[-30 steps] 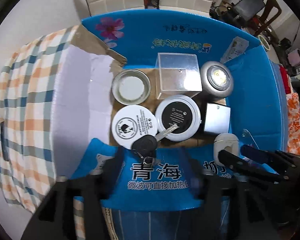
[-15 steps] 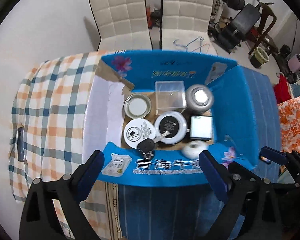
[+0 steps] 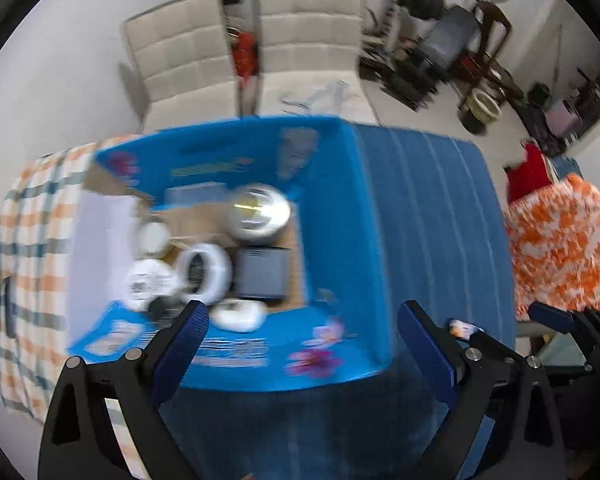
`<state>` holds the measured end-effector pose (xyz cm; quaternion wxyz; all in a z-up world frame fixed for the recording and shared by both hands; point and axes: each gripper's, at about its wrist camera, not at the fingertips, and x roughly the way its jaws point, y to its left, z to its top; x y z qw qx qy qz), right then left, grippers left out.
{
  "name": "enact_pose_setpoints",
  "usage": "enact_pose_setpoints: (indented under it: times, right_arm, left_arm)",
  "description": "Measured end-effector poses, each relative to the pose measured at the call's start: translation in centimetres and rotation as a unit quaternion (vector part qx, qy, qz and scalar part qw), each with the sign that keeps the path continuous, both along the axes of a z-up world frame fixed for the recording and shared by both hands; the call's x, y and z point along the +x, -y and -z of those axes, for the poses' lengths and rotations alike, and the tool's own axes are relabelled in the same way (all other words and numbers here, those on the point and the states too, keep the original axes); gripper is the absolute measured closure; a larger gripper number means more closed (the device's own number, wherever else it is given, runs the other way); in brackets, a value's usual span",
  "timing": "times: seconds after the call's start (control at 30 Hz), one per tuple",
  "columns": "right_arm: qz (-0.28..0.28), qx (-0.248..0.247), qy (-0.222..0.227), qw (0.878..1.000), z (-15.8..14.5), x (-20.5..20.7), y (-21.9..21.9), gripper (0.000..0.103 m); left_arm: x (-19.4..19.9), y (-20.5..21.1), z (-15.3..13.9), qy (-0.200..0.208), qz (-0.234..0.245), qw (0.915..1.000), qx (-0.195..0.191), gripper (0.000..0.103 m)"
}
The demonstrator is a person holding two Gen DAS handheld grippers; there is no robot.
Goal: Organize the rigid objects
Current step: 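Withdraw both tools from the blue box, then grasp the small colourful can upright with the right tool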
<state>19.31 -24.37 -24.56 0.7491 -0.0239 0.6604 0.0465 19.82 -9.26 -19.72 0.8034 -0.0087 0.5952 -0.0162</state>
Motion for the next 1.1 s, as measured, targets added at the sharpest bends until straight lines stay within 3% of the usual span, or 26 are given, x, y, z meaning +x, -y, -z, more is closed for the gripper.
enact_pose_setpoints:
  times: [0.2, 0.33, 0.37, 0.4, 0.43, 0.47, 0.5, 0.6, 0.73, 0.8, 0.93, 0.97, 1.0, 1.07, 1.1]
  right_arm:
    - [-0.034, -0.039, -0.063, 0.997, 7.3, 0.9, 4.8, 0.017]
    - [-0.088, -0.08, -0.11, 0.987, 13.0, 0.5, 4.3, 0.017]
    - [-0.094, -0.098, -0.115, 0.984, 14.2, 0.3, 4.1, 0.023]
    - [-0.093, -0.106, -0.116, 0.983, 15.2, 0.1, 4.0, 0.038]
    - [-0.077, -0.088, -0.109, 0.987, 15.6, -0.1, 4.4, 0.039]
    - [-0.037, -0.062, -0.101, 0.992, 15.5, 0.1, 5.1, 0.058]
    - [0.018, -0.027, -0.113, 0.993, 15.8, 0.2, 6.3, 0.063]
    - [0.14, 0.026, -0.138, 0.98, 16.2, 0.0, 8.9, 0.067]
    - [0.195, 0.108, -0.178, 0.958, 17.1, -0.3, 9.9, 0.062]
    - [0.182, 0.085, -0.165, 0.966, 17.1, -0.3, 9.4, 0.052]
    - [0.154, 0.011, -0.145, 0.977, 17.2, -0.6, 6.6, 0.051]
    - [0.147, -0.012, -0.142, 0.979, 17.3, -0.8, 5.8, 0.053]
    - [0.147, -0.018, -0.133, 0.98, 17.2, -0.8, 5.3, 0.064]
    - [0.16, -0.018, -0.136, 0.978, 17.2, -1.1, 4.4, 0.076]
    - [0.167, -0.024, -0.136, 0.976, 17.2, -0.9, 4.1, 0.076]
  left_arm:
    - [1.1, 5.7, 3.3, -0.021, 0.037, 0.9988, 0.023, 0.006]
    - [1.1, 7.0, 4.5, -0.034, 0.044, 0.9977, 0.037, 0.006]
    - [1.2, 7.0, 4.6, -0.036, 0.044, 0.9975, 0.04, 0.006]
    - [1.2, 7.0, 4.8, -0.038, 0.043, 0.9974, 0.043, 0.006]
    - [1.2, 6.9, 4.9, -0.04, 0.042, 0.9973, 0.045, 0.006]
    - [1.2, 6.7, 5.1, -0.044, 0.039, 0.9973, 0.045, 0.006]
    - [1.3, 6.4, 5.2, -0.049, 0.036, 0.9972, 0.044, 0.006]
    - [1.3, 6.2, 5.3, -0.052, 0.029, 0.9973, 0.043, 0.006]
    - [1.3, 5.7, 5.1, -0.051, 0.019, 0.998, 0.031, 0.006]
    - [1.3, 5.4, 5.0, -0.049, 0.015, 0.9983, 0.029, 0.006]
    - [1.1, 5.1, 5.3, -0.05, 0.017, 0.9977, 0.042, 0.006]
    - [1.0, 5.0, 5.5, -0.051, 0.017, 0.9976, 0.045, 0.006]
    - [0.9, 4.9, 5.6, -0.051, 0.017, 0.9975, 0.046, 0.006]
    - [0.7, 4.7, 5.6, -0.051, 0.014, 0.9975, 0.047, 0.006]
    - [0.5, 4.5, 5.7, -0.052, 0.013, 0.9975, 0.046, 0.006]
